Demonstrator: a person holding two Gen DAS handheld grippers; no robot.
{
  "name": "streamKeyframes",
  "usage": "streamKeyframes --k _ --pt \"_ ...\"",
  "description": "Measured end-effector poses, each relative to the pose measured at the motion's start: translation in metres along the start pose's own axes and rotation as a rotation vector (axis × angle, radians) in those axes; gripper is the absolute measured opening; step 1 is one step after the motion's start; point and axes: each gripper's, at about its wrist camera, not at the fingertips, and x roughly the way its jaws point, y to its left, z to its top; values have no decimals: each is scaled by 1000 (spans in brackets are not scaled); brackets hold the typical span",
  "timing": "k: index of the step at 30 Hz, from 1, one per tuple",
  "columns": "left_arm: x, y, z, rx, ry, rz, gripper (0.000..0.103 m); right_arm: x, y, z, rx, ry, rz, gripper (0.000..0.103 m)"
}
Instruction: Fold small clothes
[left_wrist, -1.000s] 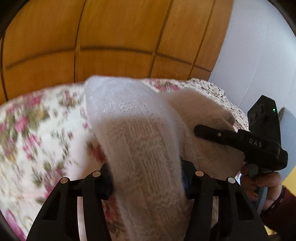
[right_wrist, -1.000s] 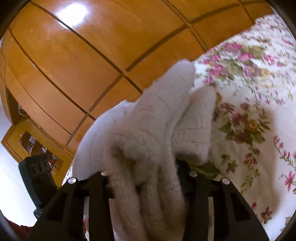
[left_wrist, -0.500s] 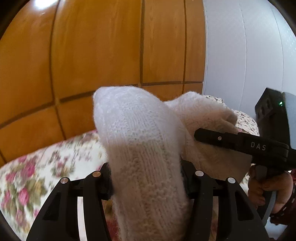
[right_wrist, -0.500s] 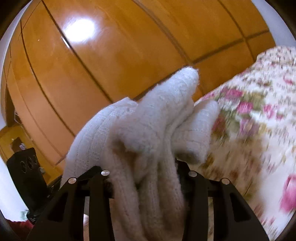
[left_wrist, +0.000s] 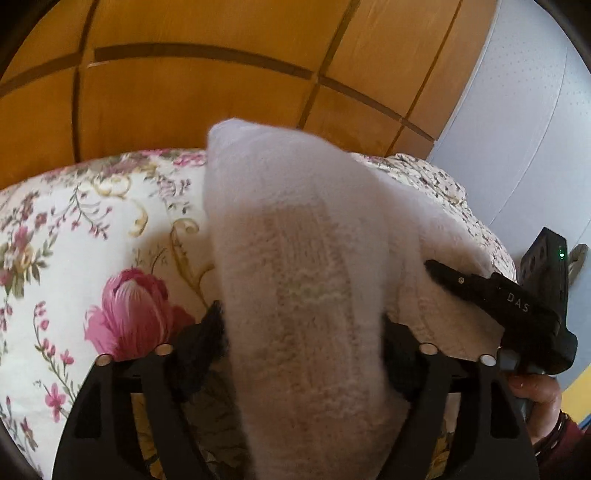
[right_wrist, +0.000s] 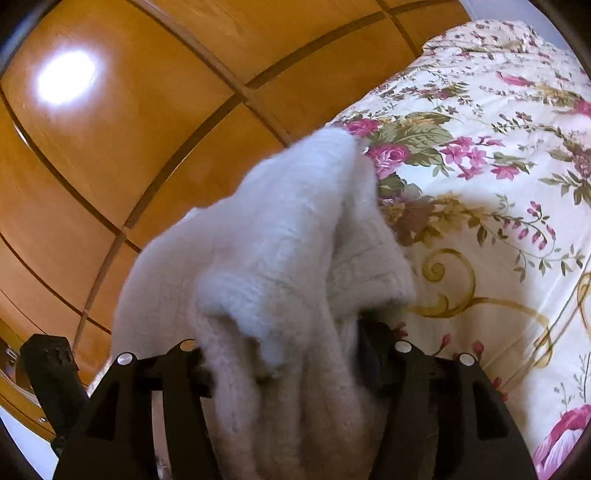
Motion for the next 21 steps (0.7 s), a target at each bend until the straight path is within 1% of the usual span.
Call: streamKeyframes --k 2,4,6,8,9,11,12,13,14,15,16,17,19,20,21 --pt "-5 -4 -5 -2 -5 5 83 -1 8 -2 -35 -8 -36 62" --pt "-12 -4 -12 -12 -13 3 85 -4 7 -4 -31 -20 -38 65" --pt "-24 -8 -22 -22 -40 12 85 -18 9 -11 -31 -65 -36 73" --pt "-37 -9 -32 -27 -76 31 88 -36 13 -21 -49 -106 -40 80" --pt "-42 -10 -34 -30 -93 40 88 -44 15 -27 -59 -122 -44 80" --pt "-55 -10 -37 -42 -148 80 88 -54 17 -34 -71 -146 -64 80" --pt "-64 -10 -40 -52 -189 110 89 -56 17 -35 -71 -153 -77 80" --pt "-71 -10 -43 -64 -224 141 91 -61 16 -39 -69 -158 -97 81" --pt "-76 -9 -46 -77 -242 169 92 -64 15 -42 -62 -159 -151 81" --pt "-76 -8 -47 -88 -232 189 92 -65 12 -46 -52 -150 -221 82" --pt "-72 -7 -48 -95 -199 197 92 -62 8 -47 -40 -136 -282 82" --pt "-63 -7 -48 -96 -135 205 92 -58 5 -45 -29 -123 -321 82" --pt "-49 -6 -48 -90 -39 234 93 -53 9 -43 -53 -103 -372 83" --pt "-50 -8 -48 -83 -40 248 93 -51 15 -45 -88 -100 -410 83" --pt "-51 -9 -48 -74 -51 264 93 -50 18 -46 -105 -104 -428 84"
